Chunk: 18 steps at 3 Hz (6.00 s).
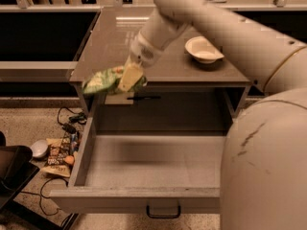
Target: Pick green jalapeno chip bag from top drawer and place on counter
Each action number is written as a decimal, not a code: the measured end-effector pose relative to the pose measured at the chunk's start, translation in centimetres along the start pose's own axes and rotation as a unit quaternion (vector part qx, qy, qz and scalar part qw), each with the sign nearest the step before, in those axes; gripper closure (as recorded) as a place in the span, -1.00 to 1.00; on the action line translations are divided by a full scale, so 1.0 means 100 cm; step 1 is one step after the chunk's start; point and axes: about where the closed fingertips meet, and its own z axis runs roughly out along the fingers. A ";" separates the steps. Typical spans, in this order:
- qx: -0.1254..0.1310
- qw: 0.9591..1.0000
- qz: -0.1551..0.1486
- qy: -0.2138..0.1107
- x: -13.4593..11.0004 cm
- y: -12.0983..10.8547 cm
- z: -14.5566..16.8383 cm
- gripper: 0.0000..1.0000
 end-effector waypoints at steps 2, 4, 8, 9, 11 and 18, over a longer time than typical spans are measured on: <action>0.083 0.996 -0.044 -0.001 -0.080 0.012 -0.133 1.00; 0.230 0.971 -0.038 0.046 -0.076 -0.064 -0.155 1.00; 0.459 0.884 0.065 0.055 0.013 -0.178 -0.073 1.00; 0.448 0.891 0.076 0.001 0.006 -0.192 -0.044 0.62; 0.446 0.892 0.075 -0.004 0.003 -0.193 -0.039 -0.31; 0.554 0.777 0.152 -0.257 0.015 -0.022 -0.317 -1.00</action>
Offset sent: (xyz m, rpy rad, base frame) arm 0.0105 -0.0240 0.2305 -0.0278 -0.3029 -0.0757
